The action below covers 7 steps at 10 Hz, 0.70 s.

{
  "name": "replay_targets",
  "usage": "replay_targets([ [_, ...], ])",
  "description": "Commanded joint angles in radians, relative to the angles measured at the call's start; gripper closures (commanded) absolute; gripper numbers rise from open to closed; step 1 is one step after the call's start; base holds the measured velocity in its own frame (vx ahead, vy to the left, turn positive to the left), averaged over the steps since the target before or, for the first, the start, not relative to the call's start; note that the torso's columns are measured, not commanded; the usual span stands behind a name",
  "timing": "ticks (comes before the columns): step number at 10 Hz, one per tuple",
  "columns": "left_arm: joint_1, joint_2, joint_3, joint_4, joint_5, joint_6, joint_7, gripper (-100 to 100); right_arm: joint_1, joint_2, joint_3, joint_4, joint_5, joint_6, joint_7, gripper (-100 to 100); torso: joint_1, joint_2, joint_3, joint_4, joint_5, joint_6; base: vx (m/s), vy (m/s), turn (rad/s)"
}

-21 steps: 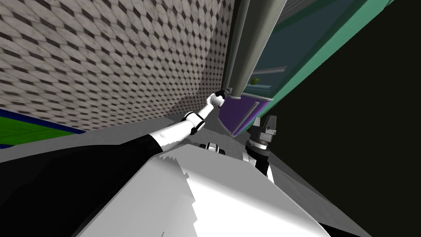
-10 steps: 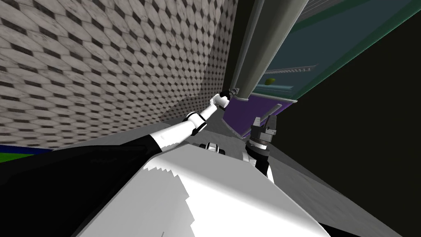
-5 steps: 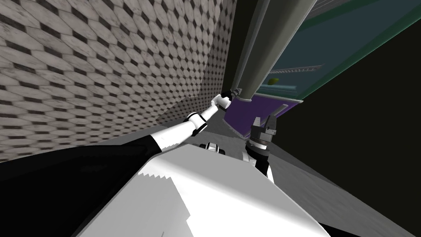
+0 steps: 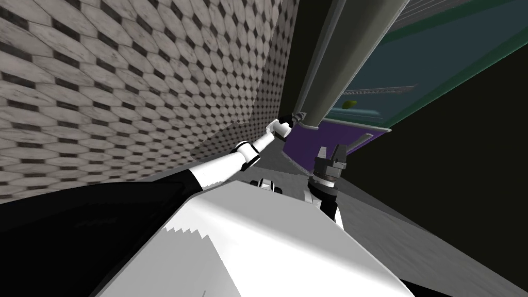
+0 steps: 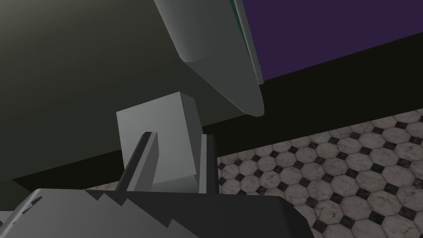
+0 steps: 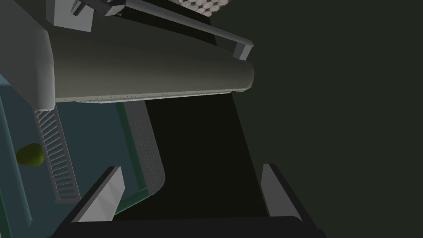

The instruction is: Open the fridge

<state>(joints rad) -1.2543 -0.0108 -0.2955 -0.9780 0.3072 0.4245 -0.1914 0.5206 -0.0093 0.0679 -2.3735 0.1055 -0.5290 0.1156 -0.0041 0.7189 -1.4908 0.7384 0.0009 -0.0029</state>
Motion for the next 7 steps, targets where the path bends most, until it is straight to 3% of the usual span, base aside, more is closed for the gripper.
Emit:
replay_targets([
  [1,-0.011,0.009,-0.005,-0.01,0.016,-0.012,-0.005,100,0.0,0.0,0.0,0.0,0.0,0.0,0.0,0,0.001,0.002,0.001,-0.001,0.0,0.001,0.087,0.247,-0.078],
  [7,-0.013,0.001,-0.042,-0.032,0.064,-0.013,-0.014,100,0.0,0.0,0.0,0.0,0.0,0.0,0.0,0,0.0,0.004,0.002,0.0,0.0,0.001,0.099,0.287,-0.098],
])
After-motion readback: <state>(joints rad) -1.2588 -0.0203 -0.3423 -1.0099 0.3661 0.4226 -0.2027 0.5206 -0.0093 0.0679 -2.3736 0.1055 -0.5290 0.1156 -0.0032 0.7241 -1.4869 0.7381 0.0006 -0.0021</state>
